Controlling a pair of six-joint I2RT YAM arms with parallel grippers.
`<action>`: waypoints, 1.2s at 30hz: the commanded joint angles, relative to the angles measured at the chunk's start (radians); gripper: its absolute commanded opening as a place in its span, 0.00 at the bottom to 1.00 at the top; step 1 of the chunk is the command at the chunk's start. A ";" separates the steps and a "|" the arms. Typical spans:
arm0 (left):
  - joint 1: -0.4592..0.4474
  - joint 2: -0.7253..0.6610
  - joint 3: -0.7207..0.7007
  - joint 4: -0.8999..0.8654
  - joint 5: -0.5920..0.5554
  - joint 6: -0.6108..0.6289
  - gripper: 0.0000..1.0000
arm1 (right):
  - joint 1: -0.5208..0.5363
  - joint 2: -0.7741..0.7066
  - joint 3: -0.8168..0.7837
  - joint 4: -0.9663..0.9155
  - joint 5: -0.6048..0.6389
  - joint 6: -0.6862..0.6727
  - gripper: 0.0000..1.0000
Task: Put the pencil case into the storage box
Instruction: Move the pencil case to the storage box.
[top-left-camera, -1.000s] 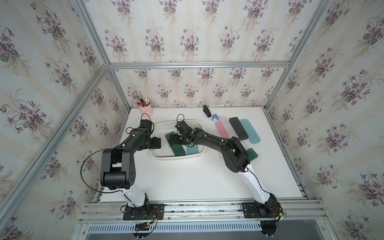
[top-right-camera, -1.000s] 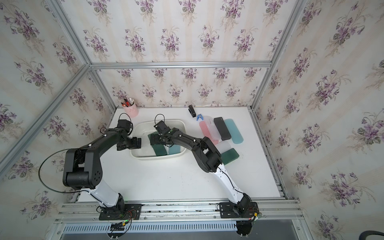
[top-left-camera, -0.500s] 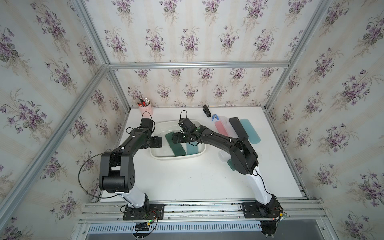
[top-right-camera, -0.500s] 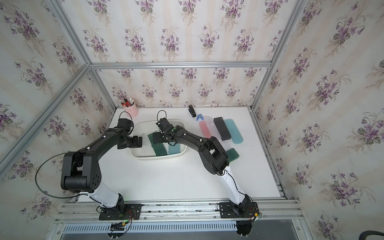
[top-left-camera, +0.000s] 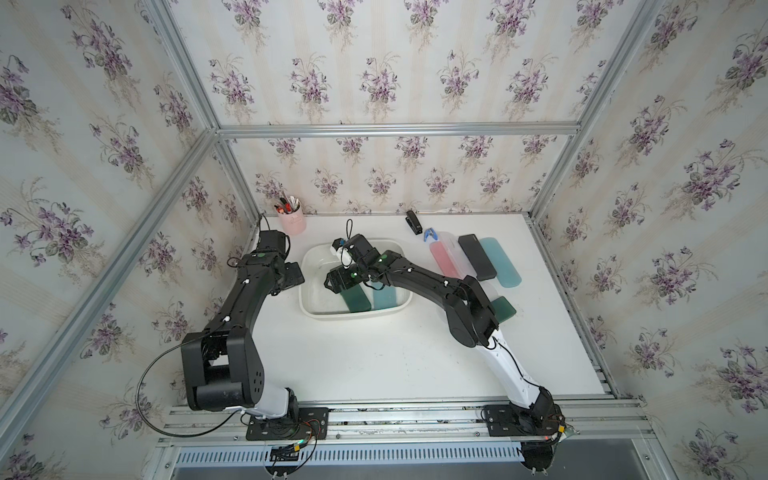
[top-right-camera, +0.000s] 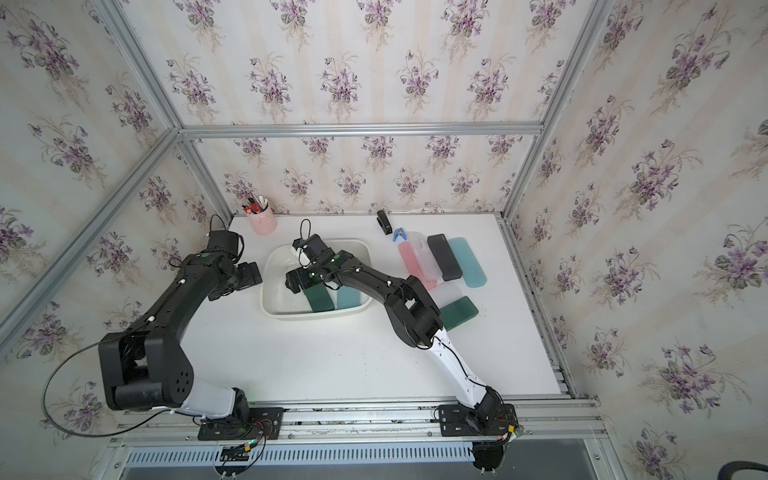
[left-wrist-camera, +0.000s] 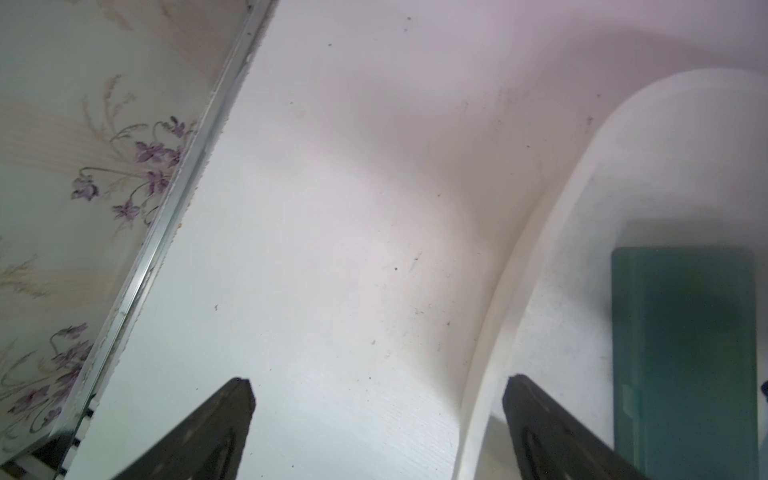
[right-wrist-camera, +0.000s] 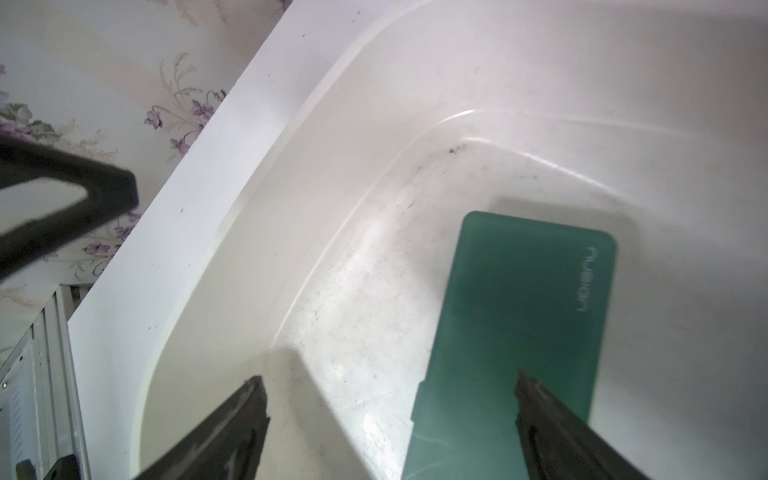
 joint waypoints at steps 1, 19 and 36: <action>0.023 -0.036 -0.021 -0.038 -0.052 -0.090 0.99 | 0.007 0.027 0.019 0.008 -0.055 -0.026 0.95; 0.036 -0.025 -0.039 -0.023 -0.055 -0.057 0.99 | 0.031 0.153 0.126 -0.091 0.140 0.033 0.99; 0.036 -0.034 -0.038 -0.026 -0.048 -0.020 0.99 | 0.001 -0.181 -0.150 0.022 0.272 0.088 1.00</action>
